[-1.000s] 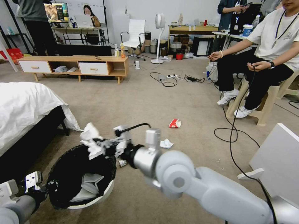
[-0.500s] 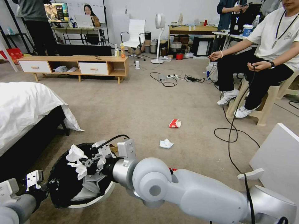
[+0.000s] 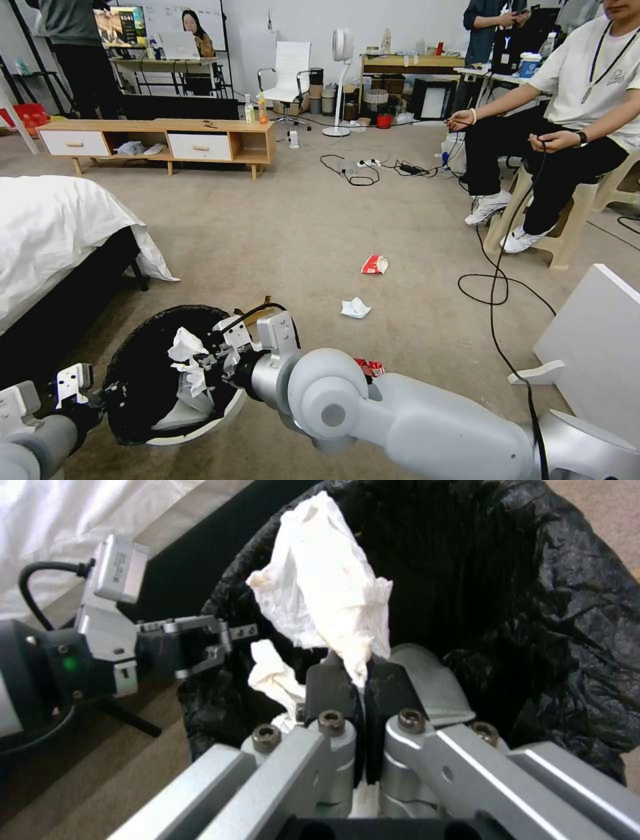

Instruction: Pick up the trash bin and place the garbage on the floor into it.

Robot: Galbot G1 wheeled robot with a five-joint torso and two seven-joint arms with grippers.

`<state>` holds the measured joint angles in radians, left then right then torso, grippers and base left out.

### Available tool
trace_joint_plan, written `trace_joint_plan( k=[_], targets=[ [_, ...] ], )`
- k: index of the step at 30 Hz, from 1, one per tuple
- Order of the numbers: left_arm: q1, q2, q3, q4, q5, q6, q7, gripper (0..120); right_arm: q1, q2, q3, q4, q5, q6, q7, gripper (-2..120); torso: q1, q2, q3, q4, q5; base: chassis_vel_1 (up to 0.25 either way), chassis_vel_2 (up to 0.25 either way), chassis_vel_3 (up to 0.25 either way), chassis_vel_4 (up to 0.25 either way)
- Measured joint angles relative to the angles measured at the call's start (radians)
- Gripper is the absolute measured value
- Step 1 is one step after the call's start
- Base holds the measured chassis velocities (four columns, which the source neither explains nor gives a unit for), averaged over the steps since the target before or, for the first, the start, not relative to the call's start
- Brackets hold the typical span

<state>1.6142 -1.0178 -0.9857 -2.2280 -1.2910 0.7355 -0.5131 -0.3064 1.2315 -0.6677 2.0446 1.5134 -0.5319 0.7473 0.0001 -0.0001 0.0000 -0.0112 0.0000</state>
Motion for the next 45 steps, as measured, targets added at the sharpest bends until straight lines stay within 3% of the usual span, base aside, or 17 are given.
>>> trace_joint_plan(
  k=[11, 13, 17, 22, 28, 37, 45],
  targets=[
    [0.001, -0.005, -0.001, 0.004, 0.002, 0.000, 0.002, 1, 0.001, 0.002, 0.005, 0.002, -0.001, -0.005, -0.003, 36, 0.000, 0.000, 0.000, 0.0000, 0.0000, 0.000, 0.000, 0.000, 0.000],
    [0.001, -0.007, 0.000, 0.007, 0.003, 0.000, 0.002, 1, 0.002, 0.003, 0.010, 0.001, -0.002, -0.006, -0.005, 50, 0.000, 0.000, 0.000, 0.0000, 0.0000, 0.000, 0.000, 0.000, 0.000],
    [0.000, -0.008, 0.000, 0.008, 0.005, 0.000, 0.003, 1, 0.002, 0.004, 0.013, -0.001, -0.002, -0.006, -0.006, 59, 0.000, 0.000, 0.000, 0.0000, 0.0000, 0.000, 0.000, 0.000, 0.000],
    [-0.001, -0.009, 0.002, 0.013, 0.006, 0.000, 0.004, 1, 0.002, 0.004, 0.017, -0.003, -0.005, -0.007, -0.007, 81, 0.000, 0.000, 0.000, 0.0000, 0.0000, 0.000, 0.000, 0.000, 0.000],
    [-0.001, -0.010, 0.002, 0.018, 0.007, 0.000, 0.005, 1, 0.003, 0.007, 0.028, -0.002, -0.008, -0.007, -0.007, 98, 0.000, 0.000, 0.000, 0.0000, 0.0000, 0.000, 0.000, 0.000, 0.000],
    [-0.002, -0.004, 0.000, 0.045, 0.015, 0.000, 0.008, 1, 0.022, -0.017, 0.162, 0.074, -0.003, -0.007, -0.009, 100, 0.000, 0.000, 0.000, 0.0001, 0.0000, 0.000, 0.000, 0.000, 0.000],
    [-0.006, -0.008, 0.000, 0.059, 0.031, 0.000, 0.018, 1, -0.011, -0.116, 0.339, 0.137, -0.015, 0.027, -0.069, 100, 0.000, 0.000, 0.000, 0.0001, 0.0002, 0.000, 0.000, 0.000, 0.000]
  ],
)
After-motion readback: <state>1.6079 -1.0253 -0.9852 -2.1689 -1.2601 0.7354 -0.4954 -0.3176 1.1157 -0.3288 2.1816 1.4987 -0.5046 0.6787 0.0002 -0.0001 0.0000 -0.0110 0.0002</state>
